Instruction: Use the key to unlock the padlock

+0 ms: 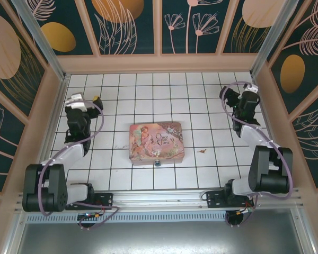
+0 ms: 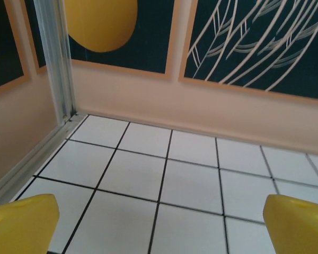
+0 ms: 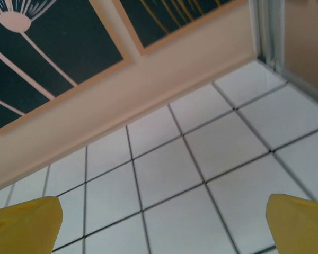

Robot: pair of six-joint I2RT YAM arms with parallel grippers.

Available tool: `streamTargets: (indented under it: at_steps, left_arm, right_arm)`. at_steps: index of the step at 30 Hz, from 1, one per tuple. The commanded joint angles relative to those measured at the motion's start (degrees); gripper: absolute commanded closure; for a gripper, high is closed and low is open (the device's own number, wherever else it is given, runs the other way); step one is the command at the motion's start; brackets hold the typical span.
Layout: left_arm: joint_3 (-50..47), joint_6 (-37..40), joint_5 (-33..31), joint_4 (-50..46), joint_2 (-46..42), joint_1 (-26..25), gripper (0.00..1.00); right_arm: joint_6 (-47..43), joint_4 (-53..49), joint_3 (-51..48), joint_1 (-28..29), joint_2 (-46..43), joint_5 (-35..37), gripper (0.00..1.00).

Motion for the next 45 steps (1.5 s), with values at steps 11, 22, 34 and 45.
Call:
streamTargets:
  at_steps: [11,22,34,45]
  left_arm:
    - [0.7,-27.3,24.6,-34.1,-13.5,-2.6,0.11]
    - [-3.2,-27.7,21.2,-38.0,-14.4,-16.1,0.16]
    - [-9.2,-32.3,19.7,-29.8,-10.5,-26.0,0.30]
    - [-6.8,-34.7,21.5,-19.1,0.2,-26.9,0.35]
  right_arm:
    - [8.7,-23.2,-9.2,23.0,-13.2,-8.5,0.12]
    - [18.1,-22.4,-12.3,38.8,-12.5,-1.5,0.18]
    - [22.1,-18.1,-15.5,41.8,-10.4,-1.1,0.35]
    - [23.9,-11.6,-11.4,41.3,-2.3,-2.6,0.82]
